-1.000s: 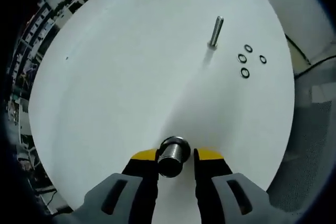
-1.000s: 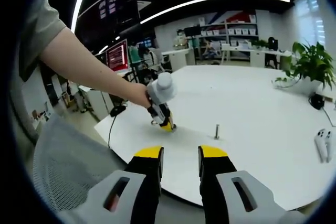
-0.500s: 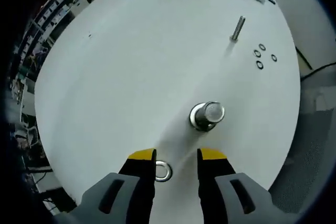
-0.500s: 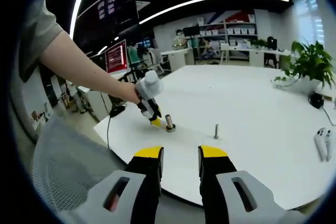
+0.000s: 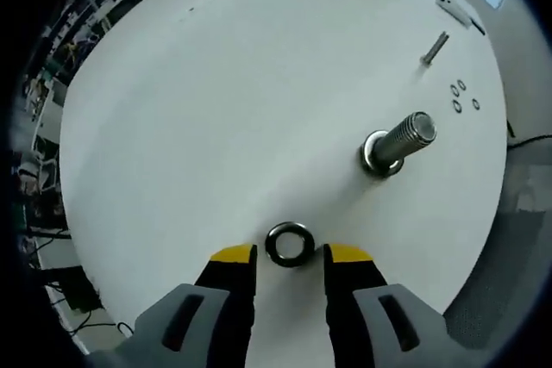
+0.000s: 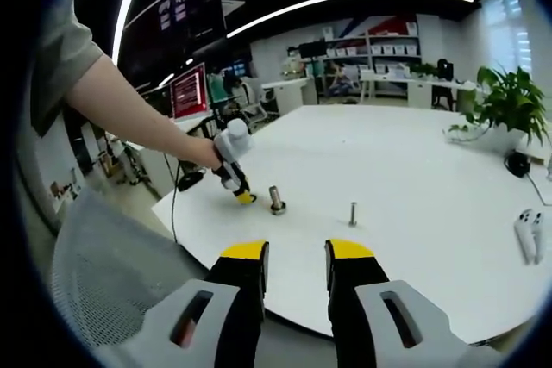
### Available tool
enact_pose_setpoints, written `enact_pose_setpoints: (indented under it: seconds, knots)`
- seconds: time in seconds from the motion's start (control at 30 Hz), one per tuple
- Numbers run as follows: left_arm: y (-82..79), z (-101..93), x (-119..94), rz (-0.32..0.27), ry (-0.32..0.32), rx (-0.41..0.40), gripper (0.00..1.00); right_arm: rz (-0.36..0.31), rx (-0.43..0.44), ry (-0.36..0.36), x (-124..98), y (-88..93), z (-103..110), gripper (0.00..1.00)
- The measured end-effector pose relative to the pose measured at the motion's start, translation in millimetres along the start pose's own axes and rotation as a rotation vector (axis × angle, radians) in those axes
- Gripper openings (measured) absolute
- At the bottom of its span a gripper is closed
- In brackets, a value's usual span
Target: Place the washer onto the threaded stud by aligning its center hole with the stud, sliding it down to the base, and recovering from edge contact or off-axis alignment until the washer reaches the visible bottom stop.
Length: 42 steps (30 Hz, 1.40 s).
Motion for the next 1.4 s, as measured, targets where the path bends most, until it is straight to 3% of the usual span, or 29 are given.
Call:
enact_pose_setpoints:
  seconds: [0.33, 0.53, 0.73, 0.87, 1.03, 1.4]
  knots:
    - [-2.4, -2.6, 0.7, -0.012, 0.019, -0.003, 0.21, 0.008, 0.001, 0.011, -0.1, 1.0, -1.4, 0.29]
    - [-2.4, -3.9, 0.9, -0.005, 0.015, -0.001, 0.21, 0.012, 0.000, 0.012, -0.2, 1.5, -1.5, 0.28]
    - [1.0, -15.8, -0.4, 0.007, 0.015, 0.081, 0.20, 0.011, 0.000, 0.011, -0.2, 1.4, -1.4, 0.28]
    - [3.5, -25.0, -2.0, 0.008, 0.031, 0.081, 0.20, 0.011, 0.000, 0.008, 0.0, 1.4, -1.3, 0.28]
    - [7.4, -40.0, -2.8, 0.030, 0.045, 0.170, 0.20, 0.009, 0.000, 0.005, 0.1, 1.2, -0.9, 0.28]
    - [16.1, -34.3, 2.2, 0.066, 0.054, 0.184, 0.21, 0.004, -0.001, -0.004, 0.4, 0.5, 0.1, 0.28]
Point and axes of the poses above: the point that each gripper's makers call its tool centre point, and the gripper's own axes: x roughly forward along the fingers, z roughly to its left, y roughly out of its underside, the point moved 4 cm from there along -x, roughly backward along the fingers, and after that the axes turned 5 degrees about -x, right-handed, at the moved point
